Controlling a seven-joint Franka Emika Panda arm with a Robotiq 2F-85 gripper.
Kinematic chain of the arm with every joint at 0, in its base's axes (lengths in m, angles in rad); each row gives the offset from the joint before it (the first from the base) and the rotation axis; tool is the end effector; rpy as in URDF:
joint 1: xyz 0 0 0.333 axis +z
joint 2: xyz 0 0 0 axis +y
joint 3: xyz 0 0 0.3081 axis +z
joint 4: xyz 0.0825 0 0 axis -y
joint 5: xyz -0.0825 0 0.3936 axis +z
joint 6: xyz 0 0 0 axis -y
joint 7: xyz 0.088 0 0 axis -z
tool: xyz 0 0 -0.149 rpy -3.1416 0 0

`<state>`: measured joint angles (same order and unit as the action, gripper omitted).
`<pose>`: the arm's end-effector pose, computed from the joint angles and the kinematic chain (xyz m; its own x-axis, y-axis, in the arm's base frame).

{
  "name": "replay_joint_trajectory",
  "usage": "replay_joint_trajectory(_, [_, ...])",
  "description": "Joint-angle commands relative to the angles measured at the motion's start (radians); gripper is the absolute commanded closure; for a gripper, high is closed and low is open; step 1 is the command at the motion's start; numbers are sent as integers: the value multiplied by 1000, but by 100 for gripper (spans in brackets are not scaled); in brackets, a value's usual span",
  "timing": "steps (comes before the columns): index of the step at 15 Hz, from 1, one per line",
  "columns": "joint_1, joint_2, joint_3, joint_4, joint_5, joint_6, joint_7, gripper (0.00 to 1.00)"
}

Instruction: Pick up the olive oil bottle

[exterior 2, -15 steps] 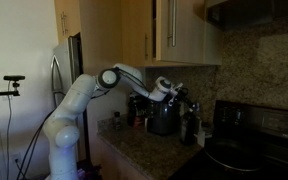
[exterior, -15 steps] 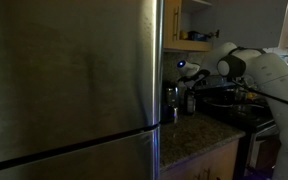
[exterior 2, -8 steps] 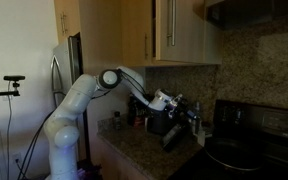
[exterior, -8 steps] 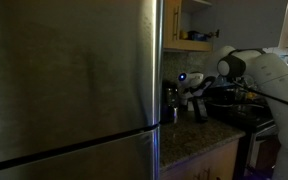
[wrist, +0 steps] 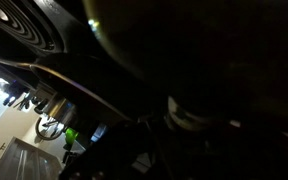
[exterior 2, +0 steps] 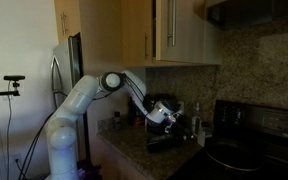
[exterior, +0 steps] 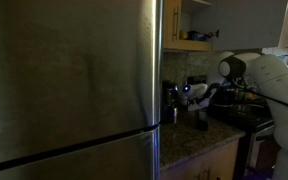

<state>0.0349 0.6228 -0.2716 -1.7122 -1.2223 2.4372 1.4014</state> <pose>0.6853 -0.1775 0.2153 0.7050 -0.2492 0.6640 -0.6558 -0.5855 0.4766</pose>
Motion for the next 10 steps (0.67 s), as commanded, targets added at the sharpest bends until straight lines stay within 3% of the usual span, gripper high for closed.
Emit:
replay_joint_trajectory(1, [-58, 19, 45, -14, 13, -15, 19, 94])
replay_joint_trajectory(5, [-109, 95, 78, 34, 138, -46, -73, 94])
replay_joint_trajectory(10, [-113, 182, 55, 116, 295, -89, -166, 94])
